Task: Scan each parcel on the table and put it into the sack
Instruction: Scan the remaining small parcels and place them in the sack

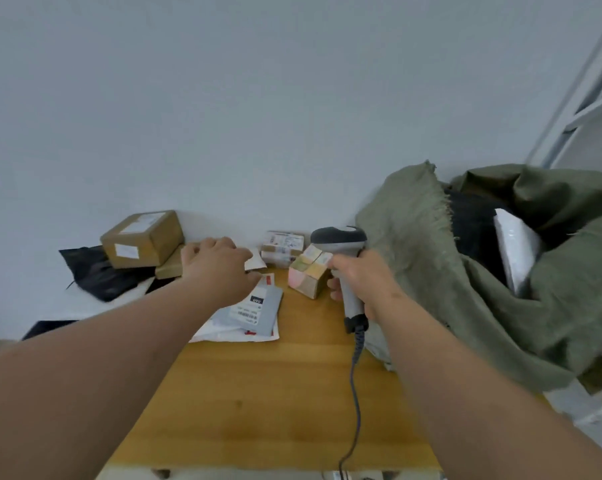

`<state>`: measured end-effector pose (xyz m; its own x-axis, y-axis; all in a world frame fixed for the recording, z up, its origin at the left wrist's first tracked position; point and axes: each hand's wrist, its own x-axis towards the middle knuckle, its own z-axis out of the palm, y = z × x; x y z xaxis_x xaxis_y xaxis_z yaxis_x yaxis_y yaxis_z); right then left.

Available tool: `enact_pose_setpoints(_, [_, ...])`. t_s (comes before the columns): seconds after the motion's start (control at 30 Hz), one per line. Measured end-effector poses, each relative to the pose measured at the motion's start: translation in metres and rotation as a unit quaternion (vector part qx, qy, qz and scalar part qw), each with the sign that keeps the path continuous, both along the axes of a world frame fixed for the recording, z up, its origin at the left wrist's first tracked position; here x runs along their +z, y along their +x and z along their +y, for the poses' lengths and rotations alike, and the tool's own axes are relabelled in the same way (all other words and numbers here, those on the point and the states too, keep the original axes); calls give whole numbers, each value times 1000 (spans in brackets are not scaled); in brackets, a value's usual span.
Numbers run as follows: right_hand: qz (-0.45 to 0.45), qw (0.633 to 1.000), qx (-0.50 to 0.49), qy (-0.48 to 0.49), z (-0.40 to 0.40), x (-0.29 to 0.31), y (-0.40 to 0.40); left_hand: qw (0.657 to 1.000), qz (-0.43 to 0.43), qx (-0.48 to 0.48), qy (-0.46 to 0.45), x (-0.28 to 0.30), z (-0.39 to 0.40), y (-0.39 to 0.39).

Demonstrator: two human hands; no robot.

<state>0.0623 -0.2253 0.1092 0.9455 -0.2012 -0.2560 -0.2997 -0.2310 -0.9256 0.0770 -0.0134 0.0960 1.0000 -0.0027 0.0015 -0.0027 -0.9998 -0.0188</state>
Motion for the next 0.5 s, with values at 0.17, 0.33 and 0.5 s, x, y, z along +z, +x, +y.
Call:
enact_pose_setpoints(0.17, [40,999,16,-16,26,-38,20,998,45,37,-14,-34,35,9])
enact_pose_setpoints(0.33, [83,996,36,-22,44,-74,53,993,101,64,-24,-67,48,35])
enact_pose_setpoints(0.5, [132,989,58,-22,55,-109,94,977,171,118,-47,-106,55,71])
